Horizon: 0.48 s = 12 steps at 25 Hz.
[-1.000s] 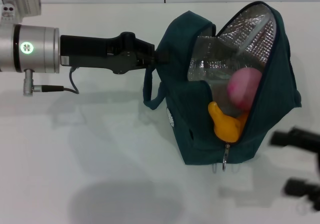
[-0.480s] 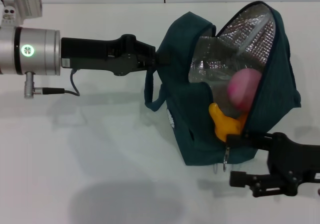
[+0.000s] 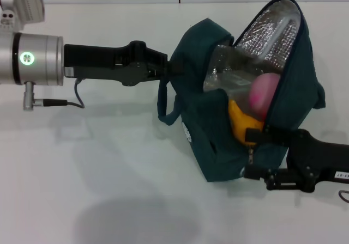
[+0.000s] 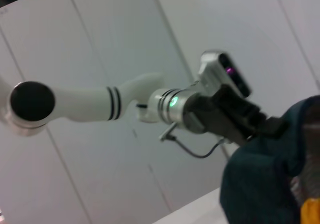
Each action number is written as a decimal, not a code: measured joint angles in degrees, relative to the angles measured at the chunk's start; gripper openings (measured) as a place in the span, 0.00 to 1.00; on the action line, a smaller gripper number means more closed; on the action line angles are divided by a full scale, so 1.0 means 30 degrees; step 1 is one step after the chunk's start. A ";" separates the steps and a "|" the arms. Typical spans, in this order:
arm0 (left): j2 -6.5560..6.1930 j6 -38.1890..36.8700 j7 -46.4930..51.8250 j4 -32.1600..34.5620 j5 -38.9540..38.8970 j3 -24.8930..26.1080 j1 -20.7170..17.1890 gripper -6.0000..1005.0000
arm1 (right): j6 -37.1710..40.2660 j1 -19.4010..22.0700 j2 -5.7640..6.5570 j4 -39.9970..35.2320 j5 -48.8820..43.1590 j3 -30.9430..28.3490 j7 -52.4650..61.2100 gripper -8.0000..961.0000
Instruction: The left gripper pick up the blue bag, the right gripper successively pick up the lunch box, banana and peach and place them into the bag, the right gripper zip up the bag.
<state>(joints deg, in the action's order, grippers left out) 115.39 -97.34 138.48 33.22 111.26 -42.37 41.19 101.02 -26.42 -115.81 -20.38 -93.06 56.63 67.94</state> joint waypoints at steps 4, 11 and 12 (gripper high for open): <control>-0.0048 -0.0037 0.0006 0.0000 -0.0013 0.0000 -0.0203 0.04 | -0.0190 0.0112 0.0035 -0.0027 0.0343 -0.0042 -0.0005 0.87; -0.0007 -0.0603 -0.0118 -0.0004 -0.0034 -0.0076 -0.0180 0.04 | -0.0495 0.0085 0.0000 0.0021 0.0935 -0.0009 -0.0220 0.87; 0.0021 -0.0708 -0.0219 -0.0078 -0.0036 -0.0090 -0.0116 0.04 | -0.0514 0.0064 -0.0008 0.0066 0.1114 0.0028 -0.0341 0.86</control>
<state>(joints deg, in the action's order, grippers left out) 115.45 -99.47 137.83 32.99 111.15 -42.64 40.84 99.48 -26.23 -115.83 -20.18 -89.71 56.72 66.91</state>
